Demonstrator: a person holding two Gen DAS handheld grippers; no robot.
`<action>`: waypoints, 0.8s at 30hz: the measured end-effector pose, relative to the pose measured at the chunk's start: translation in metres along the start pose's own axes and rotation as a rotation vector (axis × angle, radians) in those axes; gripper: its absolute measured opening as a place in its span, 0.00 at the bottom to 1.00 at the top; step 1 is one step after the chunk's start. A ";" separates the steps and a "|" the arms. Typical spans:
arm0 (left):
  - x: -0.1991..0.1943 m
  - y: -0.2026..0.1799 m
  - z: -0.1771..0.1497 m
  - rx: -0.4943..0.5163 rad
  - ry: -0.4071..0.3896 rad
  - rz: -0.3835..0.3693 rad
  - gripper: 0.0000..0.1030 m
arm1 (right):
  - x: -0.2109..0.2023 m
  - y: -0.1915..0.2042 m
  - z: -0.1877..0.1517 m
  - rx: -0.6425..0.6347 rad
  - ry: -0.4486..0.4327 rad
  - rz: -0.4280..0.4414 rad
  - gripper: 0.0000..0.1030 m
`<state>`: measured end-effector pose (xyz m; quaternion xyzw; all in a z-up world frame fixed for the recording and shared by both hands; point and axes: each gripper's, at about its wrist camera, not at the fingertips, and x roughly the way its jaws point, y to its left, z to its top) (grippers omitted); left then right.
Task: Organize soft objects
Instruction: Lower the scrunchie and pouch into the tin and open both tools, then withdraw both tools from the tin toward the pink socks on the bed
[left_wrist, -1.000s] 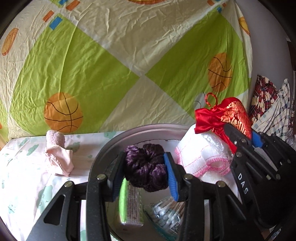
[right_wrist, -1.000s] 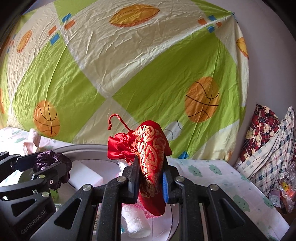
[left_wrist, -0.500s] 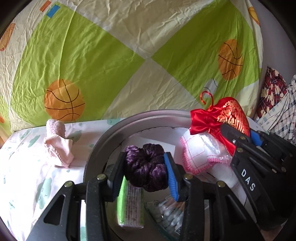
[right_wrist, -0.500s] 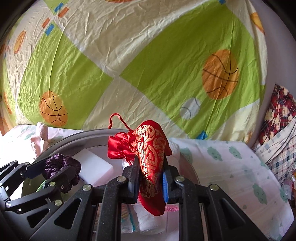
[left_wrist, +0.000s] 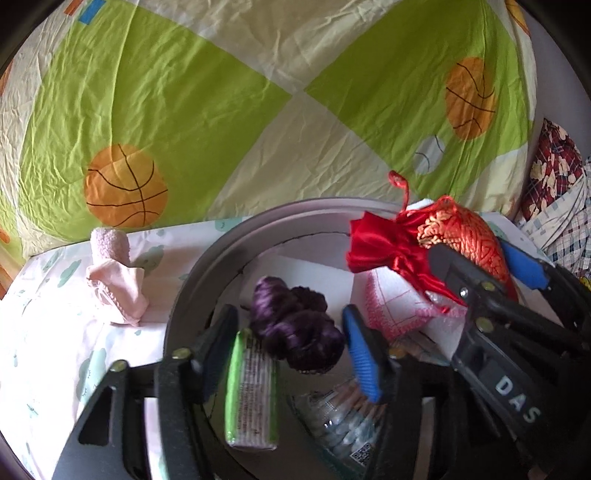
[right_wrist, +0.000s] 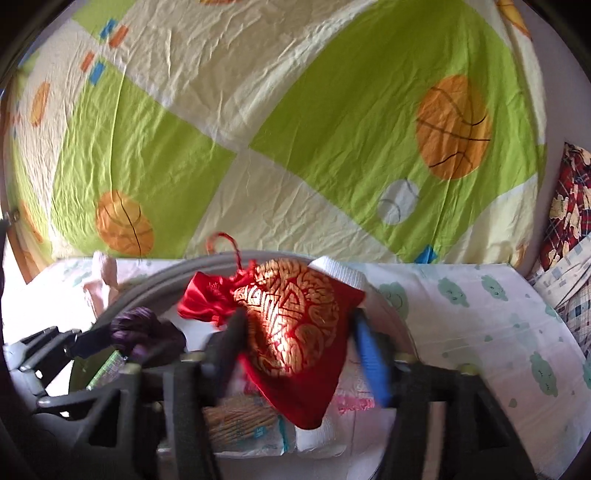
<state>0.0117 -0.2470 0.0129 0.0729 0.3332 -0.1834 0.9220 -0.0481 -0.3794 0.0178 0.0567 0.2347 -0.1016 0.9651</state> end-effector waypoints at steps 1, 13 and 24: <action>0.001 0.001 -0.001 -0.009 0.001 -0.003 0.95 | -0.006 -0.002 0.000 0.013 -0.038 0.004 0.78; -0.021 0.005 -0.008 0.006 -0.140 0.034 1.00 | -0.040 -0.009 -0.012 0.087 -0.237 -0.167 0.82; -0.023 0.011 -0.010 -0.019 -0.164 0.052 1.00 | -0.051 -0.017 -0.015 0.147 -0.277 -0.173 0.82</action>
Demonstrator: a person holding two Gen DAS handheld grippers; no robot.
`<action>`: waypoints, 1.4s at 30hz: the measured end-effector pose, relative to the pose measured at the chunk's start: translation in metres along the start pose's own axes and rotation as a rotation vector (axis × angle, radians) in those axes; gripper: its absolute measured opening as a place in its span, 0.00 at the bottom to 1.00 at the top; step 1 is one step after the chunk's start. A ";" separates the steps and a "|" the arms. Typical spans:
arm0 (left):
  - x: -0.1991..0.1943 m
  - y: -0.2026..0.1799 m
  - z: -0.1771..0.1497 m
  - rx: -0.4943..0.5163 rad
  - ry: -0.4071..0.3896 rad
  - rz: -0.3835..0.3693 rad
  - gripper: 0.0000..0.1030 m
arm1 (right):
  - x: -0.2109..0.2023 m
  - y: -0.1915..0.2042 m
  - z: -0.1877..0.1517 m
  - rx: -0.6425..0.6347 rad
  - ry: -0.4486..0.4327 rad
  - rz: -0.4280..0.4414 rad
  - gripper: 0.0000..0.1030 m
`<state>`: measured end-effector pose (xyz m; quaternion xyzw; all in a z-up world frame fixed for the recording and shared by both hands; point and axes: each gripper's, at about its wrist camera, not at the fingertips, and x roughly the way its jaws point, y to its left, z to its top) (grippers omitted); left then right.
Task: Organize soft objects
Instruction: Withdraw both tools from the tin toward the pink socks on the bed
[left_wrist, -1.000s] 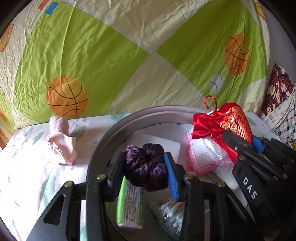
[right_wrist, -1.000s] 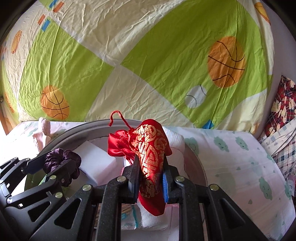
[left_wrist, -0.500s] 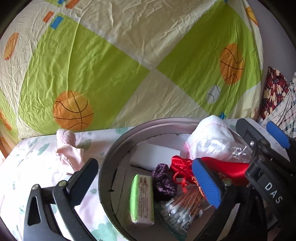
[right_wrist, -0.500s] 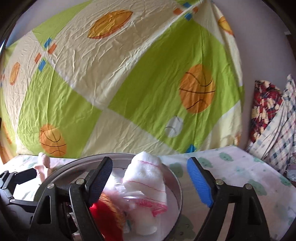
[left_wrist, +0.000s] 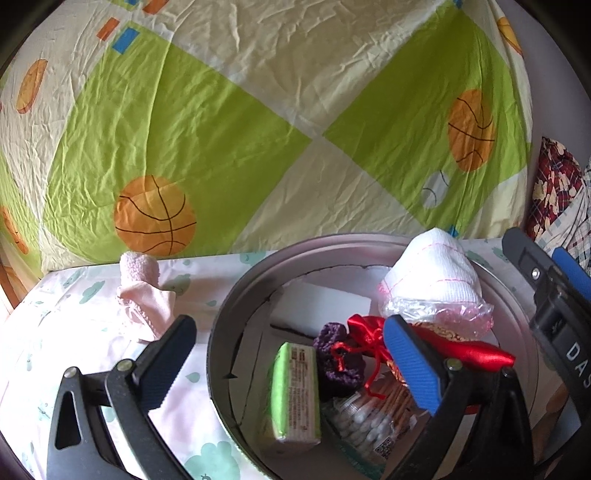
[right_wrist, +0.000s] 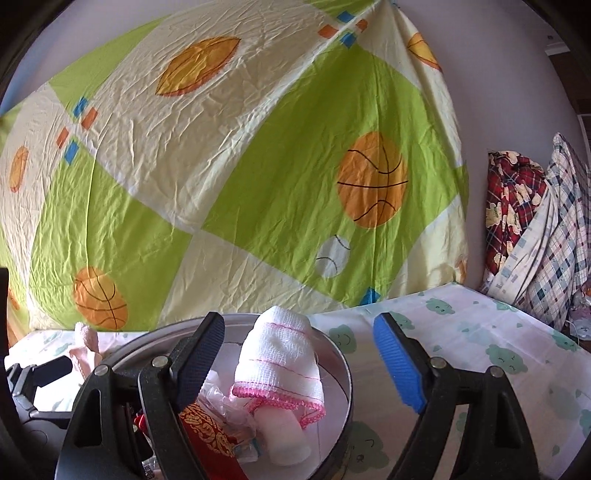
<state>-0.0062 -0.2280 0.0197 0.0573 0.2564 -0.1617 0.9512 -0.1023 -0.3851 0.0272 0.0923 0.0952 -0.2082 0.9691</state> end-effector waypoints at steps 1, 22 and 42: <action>-0.001 0.000 0.000 0.002 -0.003 0.000 1.00 | -0.001 -0.002 0.000 0.014 -0.007 0.001 0.82; -0.014 -0.001 -0.008 0.069 -0.113 0.081 1.00 | -0.033 0.001 0.001 -0.025 -0.153 -0.099 0.82; -0.046 0.020 -0.023 0.053 -0.134 -0.018 1.00 | -0.085 -0.005 -0.003 0.043 -0.288 -0.215 0.83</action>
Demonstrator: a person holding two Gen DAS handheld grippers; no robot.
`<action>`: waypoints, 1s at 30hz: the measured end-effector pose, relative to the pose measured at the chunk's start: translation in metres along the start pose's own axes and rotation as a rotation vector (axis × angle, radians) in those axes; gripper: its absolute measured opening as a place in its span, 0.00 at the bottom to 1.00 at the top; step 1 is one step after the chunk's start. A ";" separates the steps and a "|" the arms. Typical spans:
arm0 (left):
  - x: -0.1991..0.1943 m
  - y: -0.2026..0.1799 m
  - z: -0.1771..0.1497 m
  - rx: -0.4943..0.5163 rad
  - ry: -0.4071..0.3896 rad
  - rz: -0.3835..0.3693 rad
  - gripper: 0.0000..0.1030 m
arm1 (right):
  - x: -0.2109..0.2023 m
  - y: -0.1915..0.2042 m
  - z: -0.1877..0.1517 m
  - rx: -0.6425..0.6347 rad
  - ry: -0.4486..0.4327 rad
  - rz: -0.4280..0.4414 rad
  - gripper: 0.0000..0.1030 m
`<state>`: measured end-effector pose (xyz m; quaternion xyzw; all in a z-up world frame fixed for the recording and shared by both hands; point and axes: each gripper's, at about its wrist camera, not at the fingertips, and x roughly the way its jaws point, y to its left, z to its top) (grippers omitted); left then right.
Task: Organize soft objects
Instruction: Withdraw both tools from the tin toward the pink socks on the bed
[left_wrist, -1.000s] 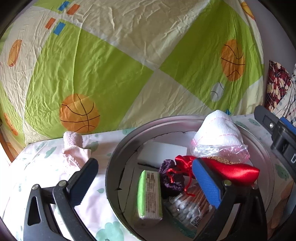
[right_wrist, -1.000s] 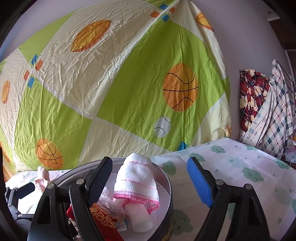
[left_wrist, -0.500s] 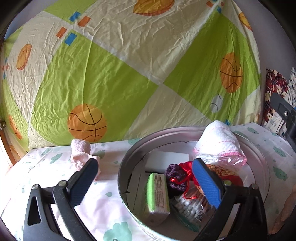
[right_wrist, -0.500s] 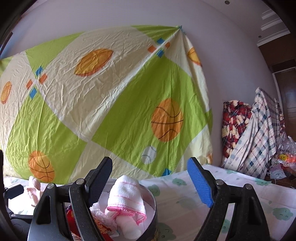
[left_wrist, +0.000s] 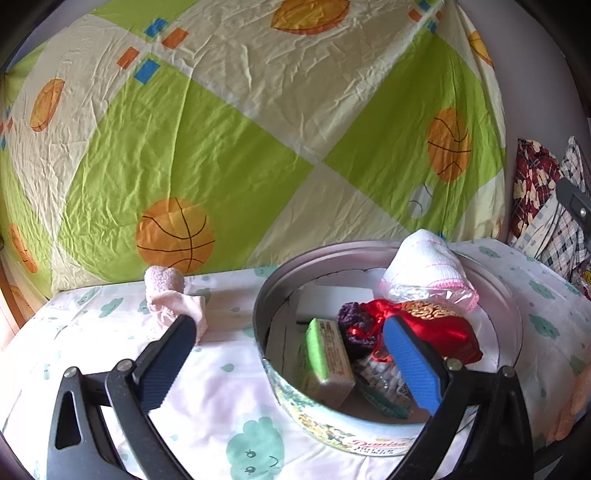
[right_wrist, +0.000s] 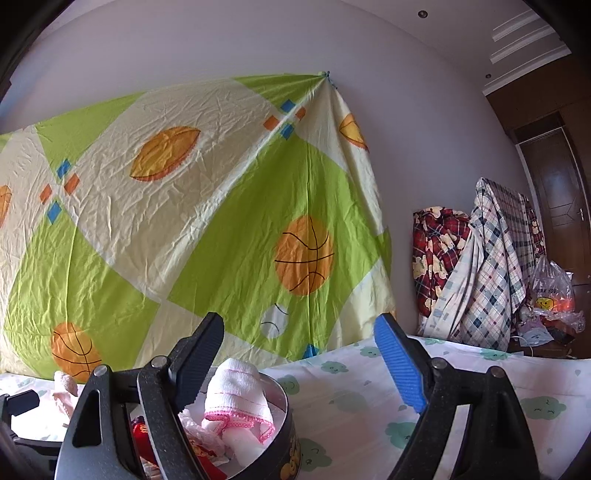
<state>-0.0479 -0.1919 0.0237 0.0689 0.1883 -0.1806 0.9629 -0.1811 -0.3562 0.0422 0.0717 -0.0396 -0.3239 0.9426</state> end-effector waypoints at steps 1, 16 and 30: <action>0.000 0.003 -0.001 0.003 0.004 0.003 1.00 | -0.002 0.001 0.000 0.007 0.007 0.001 0.83; 0.003 0.056 -0.005 0.071 -0.012 0.081 1.00 | -0.021 0.056 -0.010 -0.007 0.073 0.117 0.83; 0.025 0.146 -0.004 -0.006 -0.007 0.216 1.00 | -0.018 0.161 -0.029 -0.052 0.137 0.299 0.83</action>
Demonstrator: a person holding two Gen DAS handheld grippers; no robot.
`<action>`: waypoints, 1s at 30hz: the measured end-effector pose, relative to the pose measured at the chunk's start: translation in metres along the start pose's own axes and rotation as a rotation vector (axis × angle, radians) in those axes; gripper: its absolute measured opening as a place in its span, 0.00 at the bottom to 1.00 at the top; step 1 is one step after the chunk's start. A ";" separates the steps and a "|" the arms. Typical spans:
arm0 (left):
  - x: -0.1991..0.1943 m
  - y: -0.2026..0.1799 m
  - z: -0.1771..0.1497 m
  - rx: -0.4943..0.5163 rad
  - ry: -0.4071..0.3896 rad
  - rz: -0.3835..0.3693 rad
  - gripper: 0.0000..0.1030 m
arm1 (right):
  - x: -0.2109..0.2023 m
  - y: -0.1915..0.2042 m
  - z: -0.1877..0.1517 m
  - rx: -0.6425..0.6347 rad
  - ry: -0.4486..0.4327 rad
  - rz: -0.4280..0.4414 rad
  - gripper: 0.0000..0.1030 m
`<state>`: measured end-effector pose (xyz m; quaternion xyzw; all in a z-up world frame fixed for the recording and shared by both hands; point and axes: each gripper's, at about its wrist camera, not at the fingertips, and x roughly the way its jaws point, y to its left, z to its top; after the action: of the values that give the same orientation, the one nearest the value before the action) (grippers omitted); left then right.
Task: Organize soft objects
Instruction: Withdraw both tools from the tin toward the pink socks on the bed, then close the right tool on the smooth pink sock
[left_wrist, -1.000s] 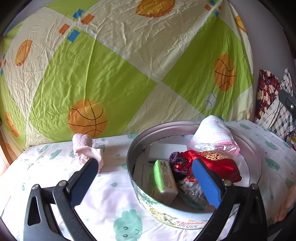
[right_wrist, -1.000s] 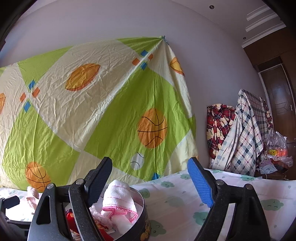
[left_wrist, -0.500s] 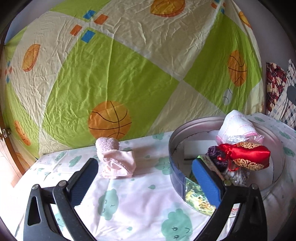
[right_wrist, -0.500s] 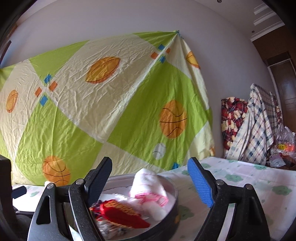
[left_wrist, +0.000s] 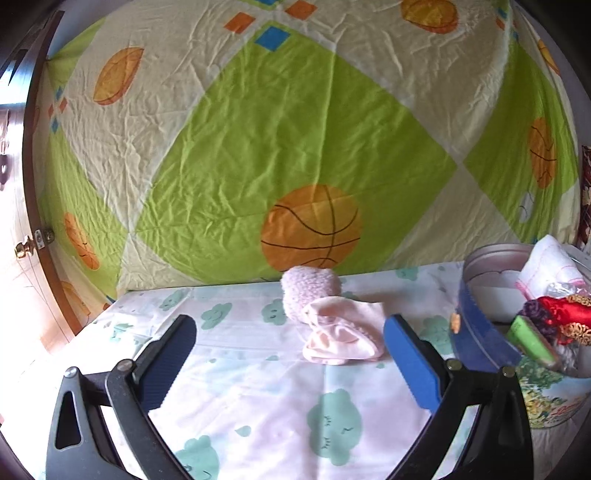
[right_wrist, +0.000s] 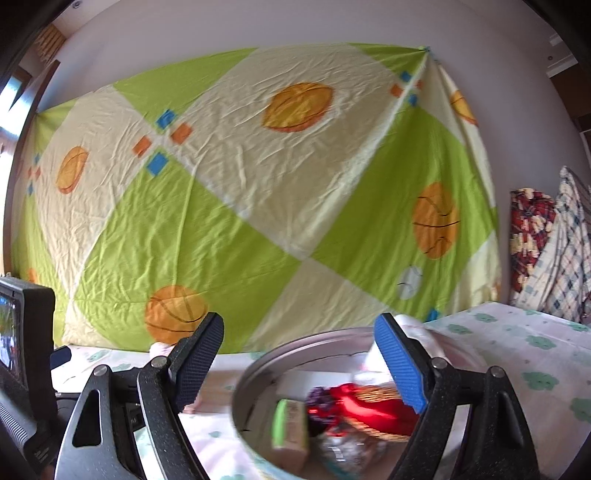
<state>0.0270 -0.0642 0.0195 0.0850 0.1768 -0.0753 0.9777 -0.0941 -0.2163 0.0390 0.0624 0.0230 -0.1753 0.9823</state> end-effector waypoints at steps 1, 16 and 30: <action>0.004 0.007 0.000 -0.008 0.005 0.012 1.00 | 0.004 0.007 0.000 -0.004 0.009 0.009 0.83; 0.055 0.124 -0.011 -0.225 0.114 0.226 1.00 | 0.096 0.121 -0.025 -0.179 0.285 0.217 0.83; 0.077 0.153 -0.018 -0.302 0.220 0.260 1.00 | 0.206 0.176 -0.086 -0.349 0.796 0.261 0.65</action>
<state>0.1193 0.0792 -0.0037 -0.0323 0.2790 0.0885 0.9556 0.1581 -0.1112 -0.0396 -0.0393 0.4201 -0.0061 0.9066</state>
